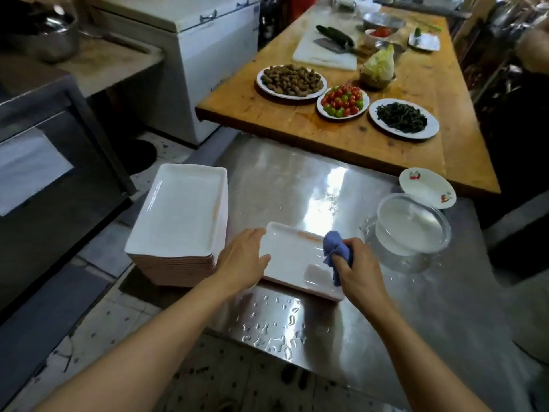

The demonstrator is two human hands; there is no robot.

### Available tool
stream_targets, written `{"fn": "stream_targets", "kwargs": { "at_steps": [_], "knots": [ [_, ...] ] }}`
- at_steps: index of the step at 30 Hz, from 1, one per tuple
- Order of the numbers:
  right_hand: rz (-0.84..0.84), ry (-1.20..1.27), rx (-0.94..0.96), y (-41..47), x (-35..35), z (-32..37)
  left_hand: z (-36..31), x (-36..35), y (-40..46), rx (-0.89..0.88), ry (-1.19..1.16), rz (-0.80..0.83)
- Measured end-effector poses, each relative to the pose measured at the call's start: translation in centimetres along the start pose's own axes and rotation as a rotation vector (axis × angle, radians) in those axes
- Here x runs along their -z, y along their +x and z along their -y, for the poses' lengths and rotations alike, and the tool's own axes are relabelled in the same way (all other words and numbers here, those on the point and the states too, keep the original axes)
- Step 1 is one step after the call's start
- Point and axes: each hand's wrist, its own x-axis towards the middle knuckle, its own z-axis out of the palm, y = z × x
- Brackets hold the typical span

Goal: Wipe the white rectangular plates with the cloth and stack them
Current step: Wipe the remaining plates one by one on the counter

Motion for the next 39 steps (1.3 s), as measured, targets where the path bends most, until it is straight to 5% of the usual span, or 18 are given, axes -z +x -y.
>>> {"fn": "stream_targets", "kwargs": {
  "at_steps": [4,8,12,22,32,39],
  "knots": [
    [0.037,-0.128,-0.050,-0.3,-1.6,-3.0,1.4,-2.7,1.4,0.145,-0.045,0.153],
    [0.134,-0.559,-0.006,-1.1,-3.5,-5.7,2.0,-4.4,2.0,0.251,-0.114,0.160],
    [0.157,-0.472,0.133,-1.7,-4.5,-6.4,2.4,-5.2,2.7,0.240,-0.174,0.143],
    [0.071,-0.474,-0.092,4.2,-4.7,-6.4,3.3,-5.7,3.1,0.200,-0.359,0.140],
    [-0.005,-0.350,0.196,6.7,-11.0,-3.6,3.6,-6.2,2.9,0.251,-0.461,0.146],
    [0.171,-0.290,0.298,8.3,-14.2,-0.2,3.6,-6.5,3.0,0.246,-0.442,0.108]
  ]
}}
